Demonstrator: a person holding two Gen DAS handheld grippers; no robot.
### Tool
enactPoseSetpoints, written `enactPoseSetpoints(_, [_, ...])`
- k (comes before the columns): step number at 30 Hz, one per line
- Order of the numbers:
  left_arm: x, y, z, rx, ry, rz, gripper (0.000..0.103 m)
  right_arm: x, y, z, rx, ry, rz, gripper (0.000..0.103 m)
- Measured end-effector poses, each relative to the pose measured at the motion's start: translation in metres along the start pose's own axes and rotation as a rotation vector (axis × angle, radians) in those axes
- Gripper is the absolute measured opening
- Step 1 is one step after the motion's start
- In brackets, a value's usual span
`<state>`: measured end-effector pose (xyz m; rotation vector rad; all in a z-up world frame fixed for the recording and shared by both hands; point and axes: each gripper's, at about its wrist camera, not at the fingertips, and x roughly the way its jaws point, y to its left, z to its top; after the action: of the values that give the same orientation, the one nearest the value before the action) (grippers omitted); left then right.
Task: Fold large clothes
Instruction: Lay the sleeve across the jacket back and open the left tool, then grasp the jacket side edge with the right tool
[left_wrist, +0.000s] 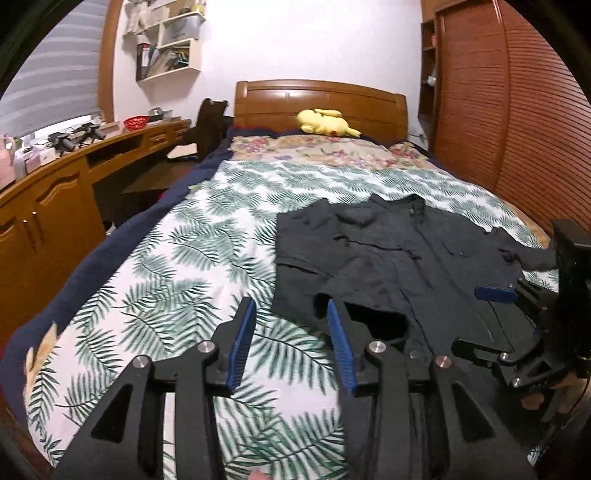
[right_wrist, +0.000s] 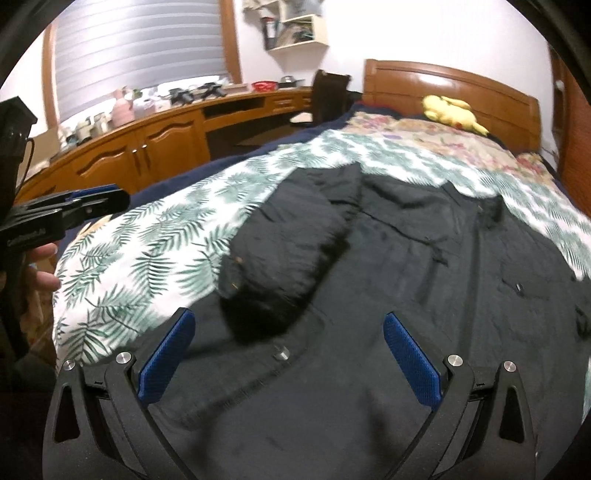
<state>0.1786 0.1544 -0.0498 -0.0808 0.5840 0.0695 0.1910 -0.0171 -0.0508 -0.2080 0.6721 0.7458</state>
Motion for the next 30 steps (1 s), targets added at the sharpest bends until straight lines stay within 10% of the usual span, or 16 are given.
enactPoseSetpoints(13, [-0.010,0.032,-0.004,-0.038,-0.017,0.053,0.042,0.097,0.053,0.032,-0.186,0.191,0.000,0.099])
enactPoseSetpoints(16, [-0.010,0.035,-0.005,-0.043,-0.018,0.050,0.043,0.113,0.055,0.023,-0.242,0.236,-0.045,0.076])
enactPoseSetpoints(20, [-0.010,0.031,-0.005,-0.034,-0.016,0.040,0.044,0.107,0.039,0.017,-0.257,0.210,-0.100,0.016])
enactPoseSetpoints(30, [0.000,-0.004,0.004,-0.006,-0.014,-0.007,0.045,0.011,-0.008,0.025,-0.093,0.009,-0.108,0.006])
